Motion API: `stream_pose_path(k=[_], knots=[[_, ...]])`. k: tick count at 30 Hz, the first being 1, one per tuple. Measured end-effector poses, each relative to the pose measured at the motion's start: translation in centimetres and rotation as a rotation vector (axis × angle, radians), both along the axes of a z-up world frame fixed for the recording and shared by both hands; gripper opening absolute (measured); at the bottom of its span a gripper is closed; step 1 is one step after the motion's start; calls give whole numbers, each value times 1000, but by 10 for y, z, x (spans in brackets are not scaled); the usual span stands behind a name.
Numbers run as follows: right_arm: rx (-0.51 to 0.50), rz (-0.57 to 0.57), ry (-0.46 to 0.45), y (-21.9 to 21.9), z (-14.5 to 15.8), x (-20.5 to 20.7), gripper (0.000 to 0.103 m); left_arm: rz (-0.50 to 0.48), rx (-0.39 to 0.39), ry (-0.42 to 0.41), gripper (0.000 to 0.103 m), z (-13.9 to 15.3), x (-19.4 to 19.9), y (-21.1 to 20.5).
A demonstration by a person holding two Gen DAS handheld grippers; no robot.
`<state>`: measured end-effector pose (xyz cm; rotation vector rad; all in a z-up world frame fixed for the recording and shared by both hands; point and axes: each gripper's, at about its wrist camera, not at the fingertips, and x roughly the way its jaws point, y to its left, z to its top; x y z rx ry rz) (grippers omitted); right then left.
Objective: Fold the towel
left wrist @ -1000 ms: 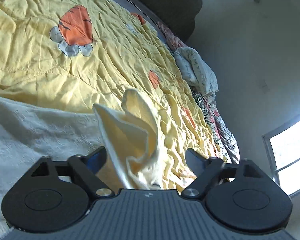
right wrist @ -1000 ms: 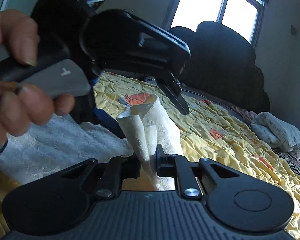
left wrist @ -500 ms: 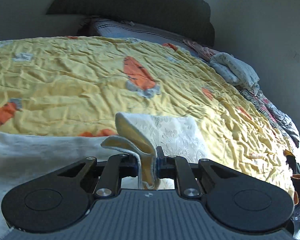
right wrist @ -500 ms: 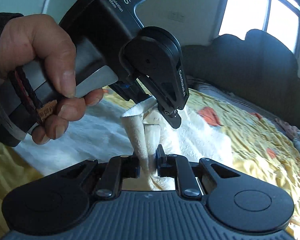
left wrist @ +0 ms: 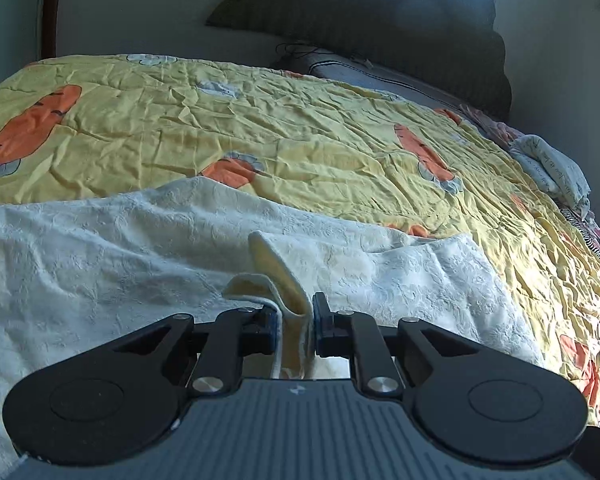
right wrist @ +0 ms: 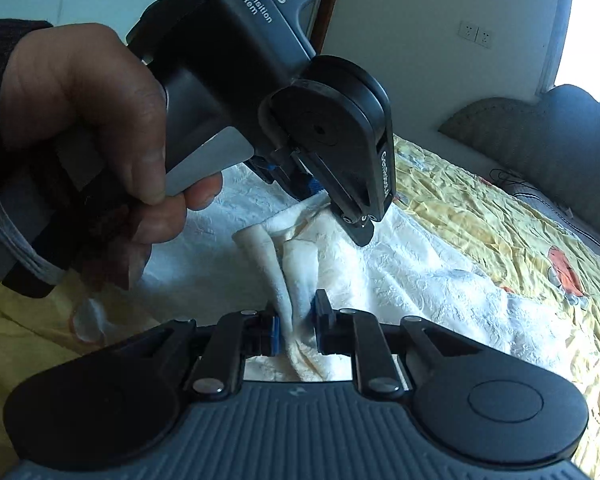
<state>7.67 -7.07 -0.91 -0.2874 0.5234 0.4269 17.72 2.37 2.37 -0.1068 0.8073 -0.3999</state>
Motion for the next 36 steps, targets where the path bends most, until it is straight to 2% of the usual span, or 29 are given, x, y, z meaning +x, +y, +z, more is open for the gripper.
stream_pose_path(k=[1, 2, 4, 6, 8, 11, 13, 14, 15, 17, 19, 22, 24, 26, 28, 32, 36], knots=[[-1, -7, 7, -1, -2, 1, 16, 1, -2, 7, 17, -3, 0, -2], [1, -11, 24, 2, -3, 1, 18, 5, 0, 25, 35, -7, 1, -2], [13, -32, 51, 4, -1, -5, 23, 34, -1, 69, 49, -16, 5, 3], [32, -30, 54, -10, 5, -13, 36, 59, -51, 88, 57, -15, 5, 17], [116, 7, 66, -32, 15, -26, 61, 102, -64, 76, 65, -5, 2, 35], [363, 30, 106, -85, 33, -38, 67, 149, -81, 7, 65, 19, -5, 54], [552, -40, 152, -127, 40, -27, 69, 140, -150, -47, 65, 35, -13, 56], [630, -95, 172, -146, 41, -18, 75, 117, -176, -73, 68, 40, -19, 50], [723, -180, 193, -171, 40, -5, 75, 84, -188, -89, 68, 42, -23, 42], [873, -303, 236, -205, 33, 15, 77, -18, -172, -120, 69, 37, -35, 11], [976, -382, 289, -226, 21, 36, 77, -83, -91, -160, 69, 25, -41, -14], [1029, -404, 362, -236, 10, 73, 77, -72, 9, -175, 69, 6, -28, -40], [1059, -442, 429, -237, -2, 94, 77, -44, 39, -104, 69, -6, -8, -49], [1030, -474, 481, -232, -18, 105, 77, -23, 45, -43, 69, -17, 5, -49], [980, -487, 507, -228, -30, 109, 75, -42, 72, -49, 70, -20, 9, -50], [1058, -443, 459, -240, -47, 100, 74, -51, 73, -57, 71, -26, 11, -47], [1064, -449, 481, -246, -47, 103, 67, -56, 87, -74, 71, -29, 14, -50]])
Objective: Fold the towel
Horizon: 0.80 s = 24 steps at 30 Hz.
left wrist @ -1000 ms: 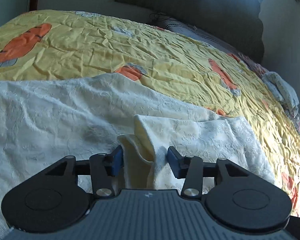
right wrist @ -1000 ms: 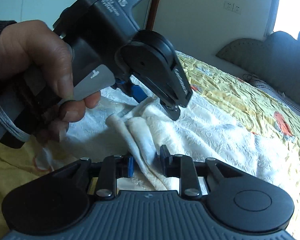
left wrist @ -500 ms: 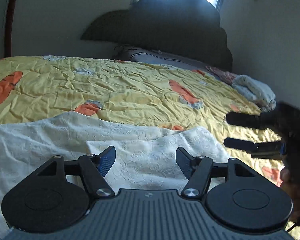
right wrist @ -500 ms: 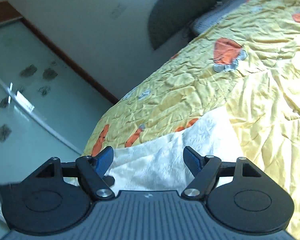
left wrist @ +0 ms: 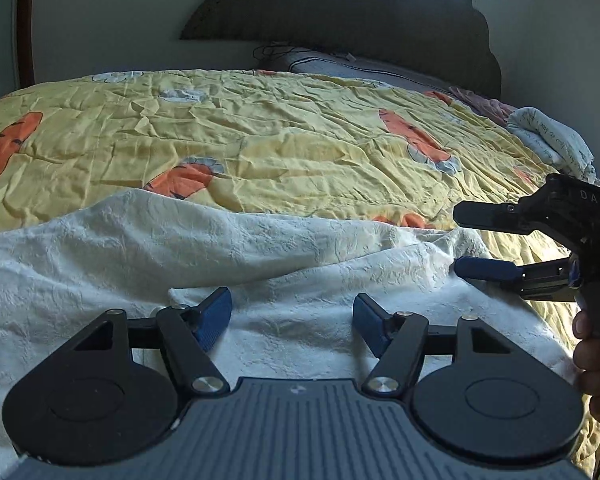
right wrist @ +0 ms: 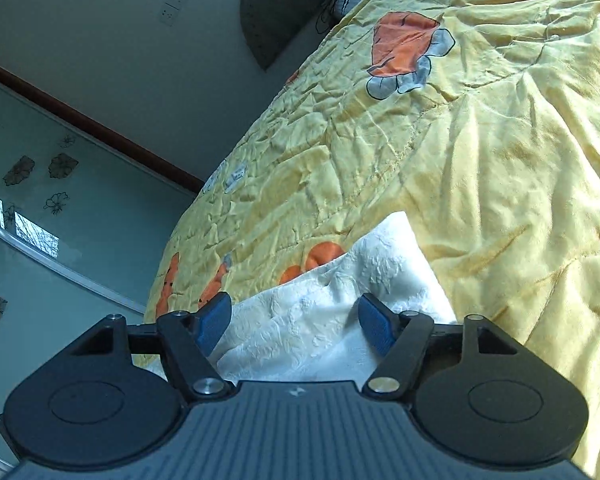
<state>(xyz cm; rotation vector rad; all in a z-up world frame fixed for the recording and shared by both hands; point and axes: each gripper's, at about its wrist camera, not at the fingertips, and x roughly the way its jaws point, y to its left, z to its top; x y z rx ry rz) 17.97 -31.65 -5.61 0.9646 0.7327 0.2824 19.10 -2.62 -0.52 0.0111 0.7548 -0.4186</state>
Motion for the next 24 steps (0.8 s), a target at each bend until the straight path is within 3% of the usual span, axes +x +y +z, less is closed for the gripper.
stream_pose_path(k=[3, 7, 9, 14, 18, 21, 24], knots=[[-73, -35, 16, 6, 21, -15, 69, 6, 16, -11, 71, 1, -2, -3], [-28, 35, -110, 15, 42, -62, 70, 30, 32, -14, 71, 13, -19, 0], [-59, 48, -112, 18, 45, -82, 70, 37, 43, -13, 70, 21, -32, 2], [-87, 58, -79, 17, 34, -110, 71, 35, -43, 6, 71, 32, -77, 12], [-133, 79, -22, 20, 15, -111, 69, 3, -7, 27, 71, 14, -99, 8], [-120, 62, -100, 17, 1, -119, 67, -21, 2, -25, 72, 0, -107, 11], [-136, 69, -104, 18, 2, -119, 65, -30, 29, -51, 72, -3, -107, 8]])
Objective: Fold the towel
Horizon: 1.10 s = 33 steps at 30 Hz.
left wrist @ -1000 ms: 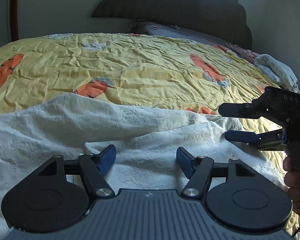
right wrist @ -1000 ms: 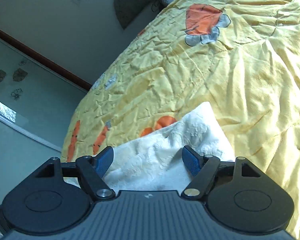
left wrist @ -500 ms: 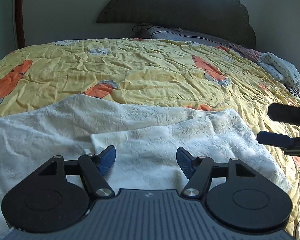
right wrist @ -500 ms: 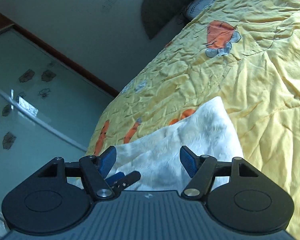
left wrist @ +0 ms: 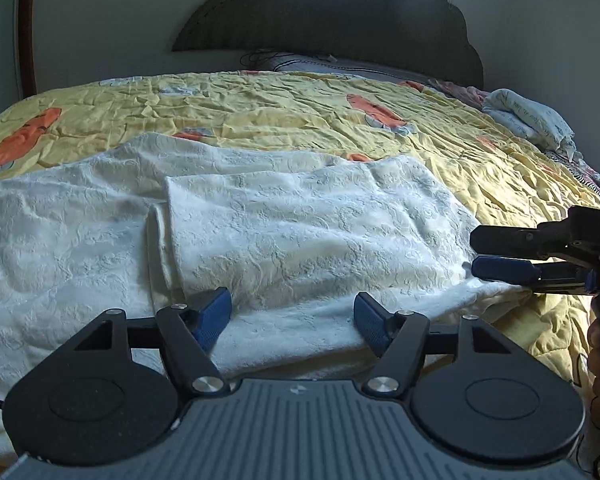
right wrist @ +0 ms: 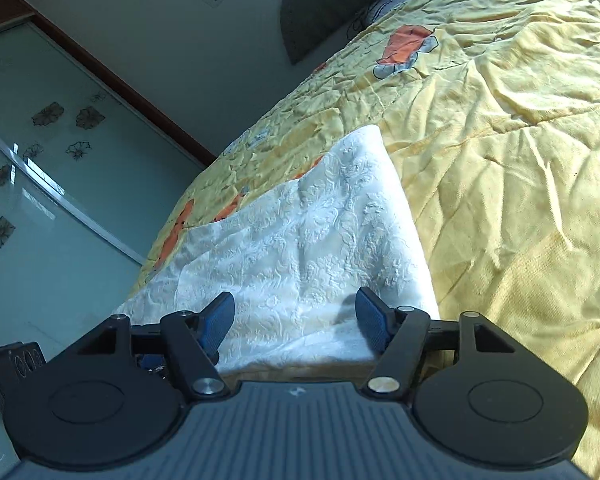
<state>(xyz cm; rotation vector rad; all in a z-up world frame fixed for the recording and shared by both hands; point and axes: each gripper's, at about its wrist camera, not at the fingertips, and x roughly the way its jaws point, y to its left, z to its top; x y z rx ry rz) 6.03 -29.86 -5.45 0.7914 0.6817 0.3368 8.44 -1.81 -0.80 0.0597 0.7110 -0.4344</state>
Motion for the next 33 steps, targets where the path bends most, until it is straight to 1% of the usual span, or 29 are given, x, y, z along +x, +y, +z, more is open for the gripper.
stream_pose_path(k=[1, 3, 4, 5, 7, 9, 10, 11, 12, 13, 14, 15, 16, 18, 20, 22, 24, 26, 28, 29, 30, 31, 33], knots=[[-1, -1, 12, 0, 2, 1, 65, 5, -9, 0, 72, 0, 1, 1], [-43, -2, 56, 2, 15, 2, 66, 33, -45, 20, 69, 7, -1, 9], [-74, -3, 50, 3, 26, -2, 68, 55, -73, 30, 69, 11, -4, 16], [-87, 2, 16, 3, 35, -6, 69, 73, -104, 37, 71, 16, -10, 25], [-93, 23, -56, 0, 54, -8, 69, 110, -145, 50, 71, 22, -21, 41], [-114, 37, -85, -1, 69, 9, 74, 136, -166, 61, 71, 24, -31, 50], [-136, 34, -77, 0, 74, 22, 78, 141, -176, 51, 71, 25, -36, 52], [-155, 32, -60, 1, 77, 35, 79, 141, -189, 23, 71, 27, -43, 53], [-172, 34, -32, 4, 78, 54, 79, 124, -207, -26, 71, 31, -51, 52], [-166, 40, -14, 7, 77, 69, 79, 95, -217, -84, 72, 35, -58, 49], [-146, 50, 5, 9, 73, 82, 79, 59, -210, -122, 75, 38, -62, 43], [-117, 63, 27, 12, 69, 95, 79, 26, -198, -136, 81, 39, -63, 38], [-93, 77, 51, 17, 62, 109, 79, -7, -186, -128, 82, 38, -60, 30], [-89, 88, 98, 24, 49, 128, 79, -22, -172, -76, 82, 27, -51, 22], [-160, 66, 162, 33, 32, 142, 78, -20, -162, 36, 81, 7, -40, 21], [-176, 44, 98, 33, 24, 140, 79, -54, -160, 15, 83, 1, -43, 23], [-165, 32, 71, 32, 21, 139, 79, -75, -160, 14, 83, -1, -43, 25], [-187, 38, 80, 35, 24, 141, 79, -68, -195, 27, 83, -2, -40, 31], [-241, 28, 117, 41, 36, 142, 79, -53, -221, 41, 83, 1, -41, 34], [-268, 24, 113, 47, 44, 137, 80, -34, -230, 45, 79, 3, -43, 37], [-281, 44, 84, 54, 52, 132, 80, -10, -243, 46, 76, 6, -47, 41], [-275, 97, 21, 66, 64, 125, 80, 15, -263, 36, 76, 10, -54, 49], [-245, 220, -56, 92, 79, 116, 80, 47, -297, -16, 78, 18, -70, 66]])
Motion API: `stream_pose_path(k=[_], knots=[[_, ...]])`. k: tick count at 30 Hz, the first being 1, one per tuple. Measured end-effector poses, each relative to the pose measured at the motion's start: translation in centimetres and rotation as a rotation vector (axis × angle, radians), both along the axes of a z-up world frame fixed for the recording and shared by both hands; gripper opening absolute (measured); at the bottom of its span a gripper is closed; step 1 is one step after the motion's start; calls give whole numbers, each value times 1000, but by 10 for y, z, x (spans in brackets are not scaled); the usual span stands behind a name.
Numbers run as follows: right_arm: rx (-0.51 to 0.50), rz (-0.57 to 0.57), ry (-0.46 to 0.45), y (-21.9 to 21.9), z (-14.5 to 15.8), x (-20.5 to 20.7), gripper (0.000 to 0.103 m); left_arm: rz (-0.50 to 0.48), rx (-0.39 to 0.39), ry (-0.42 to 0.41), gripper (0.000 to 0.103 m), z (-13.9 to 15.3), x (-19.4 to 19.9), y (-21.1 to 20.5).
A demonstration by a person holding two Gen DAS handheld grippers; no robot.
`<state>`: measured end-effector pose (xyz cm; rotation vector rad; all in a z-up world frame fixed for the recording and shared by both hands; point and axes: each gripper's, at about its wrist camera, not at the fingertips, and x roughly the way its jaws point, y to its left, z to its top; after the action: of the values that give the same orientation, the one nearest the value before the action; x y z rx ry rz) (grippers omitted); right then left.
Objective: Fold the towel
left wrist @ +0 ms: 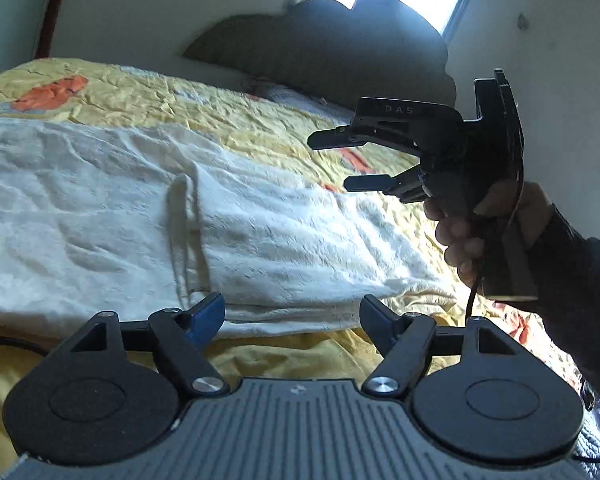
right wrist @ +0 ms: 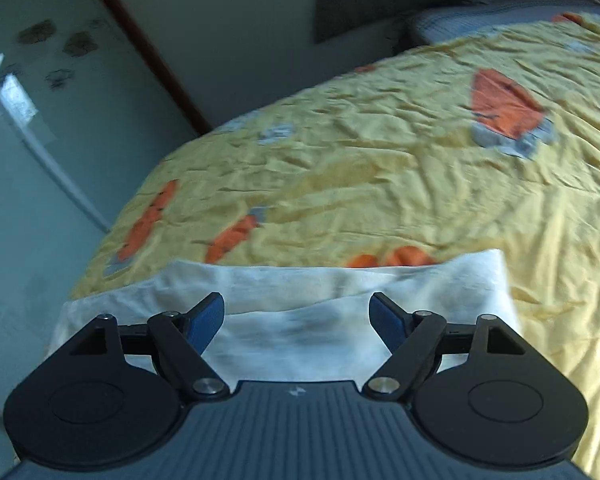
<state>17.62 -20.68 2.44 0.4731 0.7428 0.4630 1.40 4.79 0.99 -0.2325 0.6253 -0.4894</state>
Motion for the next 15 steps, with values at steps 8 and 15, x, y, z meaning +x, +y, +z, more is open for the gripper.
stream_pose_path(k=[8, 15], knots=[[3, 196, 104, 107, -34, 41, 86, 312, -86, -49, 79, 33, -40, 106], [-118, 157, -50, 136, -3, 8, 96, 772, -299, -143, 94, 65, -75, 241]])
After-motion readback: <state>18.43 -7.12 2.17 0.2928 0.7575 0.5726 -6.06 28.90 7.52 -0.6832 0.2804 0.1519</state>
